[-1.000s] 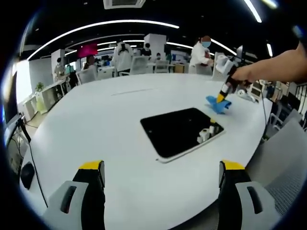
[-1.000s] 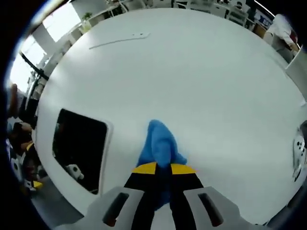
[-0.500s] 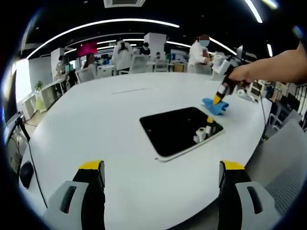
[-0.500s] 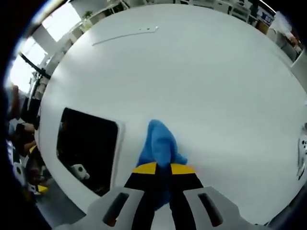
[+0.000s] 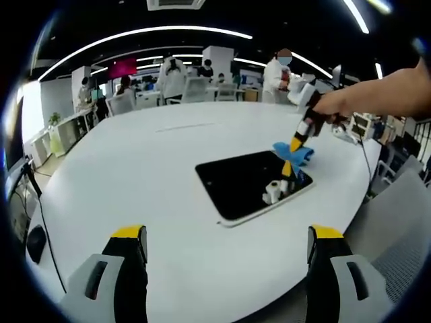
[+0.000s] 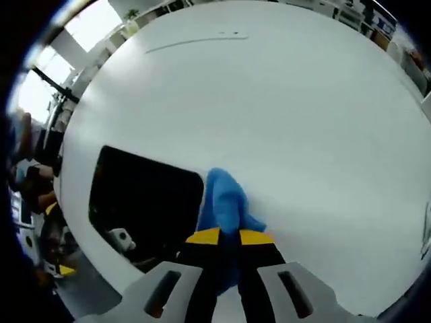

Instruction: Wipe the mirror surface with the cleaning cloth until all visible marks leave the cleaned area.

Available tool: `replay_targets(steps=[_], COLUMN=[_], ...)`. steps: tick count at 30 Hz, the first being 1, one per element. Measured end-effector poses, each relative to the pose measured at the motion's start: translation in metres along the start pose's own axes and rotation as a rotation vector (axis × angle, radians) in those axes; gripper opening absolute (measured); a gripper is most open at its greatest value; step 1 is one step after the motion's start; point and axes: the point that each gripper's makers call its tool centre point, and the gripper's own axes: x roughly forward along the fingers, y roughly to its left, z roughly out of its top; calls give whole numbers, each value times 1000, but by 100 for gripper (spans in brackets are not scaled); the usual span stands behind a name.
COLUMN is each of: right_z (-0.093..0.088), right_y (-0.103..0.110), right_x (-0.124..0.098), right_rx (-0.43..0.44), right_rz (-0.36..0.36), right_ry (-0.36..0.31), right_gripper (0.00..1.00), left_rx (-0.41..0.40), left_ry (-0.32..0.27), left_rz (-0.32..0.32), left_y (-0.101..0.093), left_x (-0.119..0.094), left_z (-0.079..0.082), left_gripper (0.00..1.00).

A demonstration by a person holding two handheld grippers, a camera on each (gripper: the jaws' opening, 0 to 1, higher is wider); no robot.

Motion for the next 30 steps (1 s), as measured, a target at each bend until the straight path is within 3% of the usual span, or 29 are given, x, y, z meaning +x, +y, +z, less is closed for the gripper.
replay_targets(steps=[8, 30], right_z=[6, 13], right_y=[22, 33], right_x=[3, 4], right_rx=[-7, 10], right_rz=[26, 28], right_ry=[5, -10], right_gripper=[4, 3], left_rx=[0, -5], left_ry=[2, 1], left_rz=[-4, -11], left_y=[-1, -2], left_x=[0, 1], left_z=[0, 0], left_gripper=[100, 99])
